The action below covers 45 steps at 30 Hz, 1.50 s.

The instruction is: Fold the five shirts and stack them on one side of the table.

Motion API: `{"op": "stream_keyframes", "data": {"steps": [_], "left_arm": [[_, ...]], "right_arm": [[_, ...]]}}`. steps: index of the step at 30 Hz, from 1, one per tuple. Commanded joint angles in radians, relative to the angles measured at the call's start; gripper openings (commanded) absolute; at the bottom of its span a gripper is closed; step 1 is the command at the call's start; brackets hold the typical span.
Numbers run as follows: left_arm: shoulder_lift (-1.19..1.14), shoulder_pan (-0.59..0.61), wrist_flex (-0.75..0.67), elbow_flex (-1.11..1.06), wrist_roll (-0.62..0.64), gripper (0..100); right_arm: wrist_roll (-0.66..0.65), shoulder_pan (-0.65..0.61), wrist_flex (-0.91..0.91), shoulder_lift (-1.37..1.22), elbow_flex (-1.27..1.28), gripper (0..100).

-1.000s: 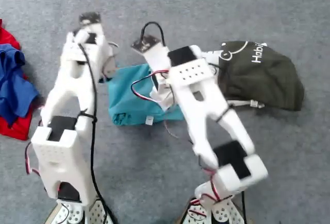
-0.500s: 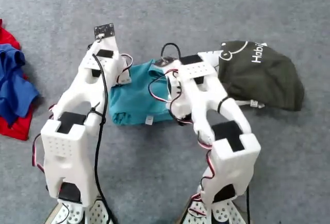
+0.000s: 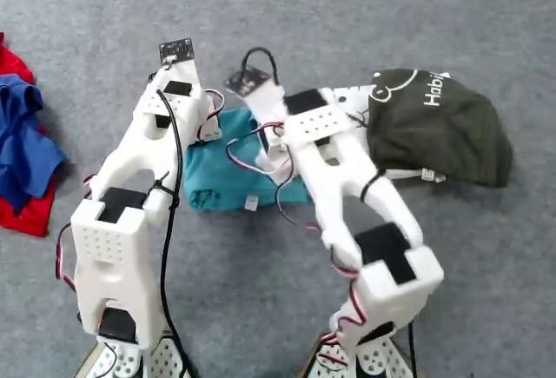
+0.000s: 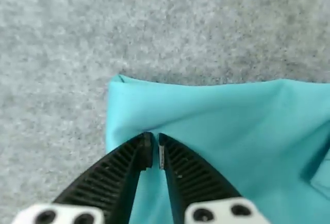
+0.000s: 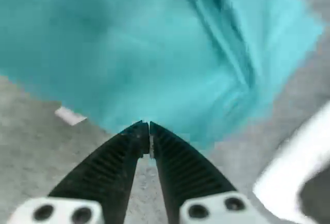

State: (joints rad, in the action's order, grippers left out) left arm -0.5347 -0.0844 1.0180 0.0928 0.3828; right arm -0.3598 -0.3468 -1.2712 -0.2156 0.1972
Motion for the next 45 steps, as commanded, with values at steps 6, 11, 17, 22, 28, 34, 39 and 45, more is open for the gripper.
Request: {"op": "stream_keyframes", "data": {"steps": [6, 11, 17, 22, 28, 34, 39, 45], "left_arm": [[-0.005, 0.016, -0.003, 0.022, 0.008, 6], [-0.006, 0.015, -0.005, 0.022, 0.0, 6], [0.005, 0.024, 0.002, 0.022, -0.003, 5], [0.006, 0.001, 0.054, 0.074, -0.115, 3], [0.006, -0.005, 0.235, 0.223, -0.126, 3], [0.005, 0.176, 0.325, 0.389, -0.227, 3], [0.041, 0.269, 0.46, 0.46, -0.318, 3], [0.124, 0.272, 0.548, 0.467, -0.322, 3]], "right_arm": [[-0.069, 0.144, 0.123, -0.096, 0.157, 1.5], [-0.095, 0.157, 0.121, -0.051, 0.182, 1.5], [-0.161, 0.144, -0.072, 0.188, 0.027, 1.5], [-0.189, 0.14, -0.161, 0.398, -0.102, 1.5], [-0.18, 0.064, -0.018, 0.394, -0.079, 1.5], [-0.095, -0.089, 0.109, 0.231, -0.09, 1.5], [-0.075, -0.144, 0.163, 0.061, -0.163, 1.5], [-0.074, -0.146, 0.166, -0.134, -0.286, 1.5]]}}
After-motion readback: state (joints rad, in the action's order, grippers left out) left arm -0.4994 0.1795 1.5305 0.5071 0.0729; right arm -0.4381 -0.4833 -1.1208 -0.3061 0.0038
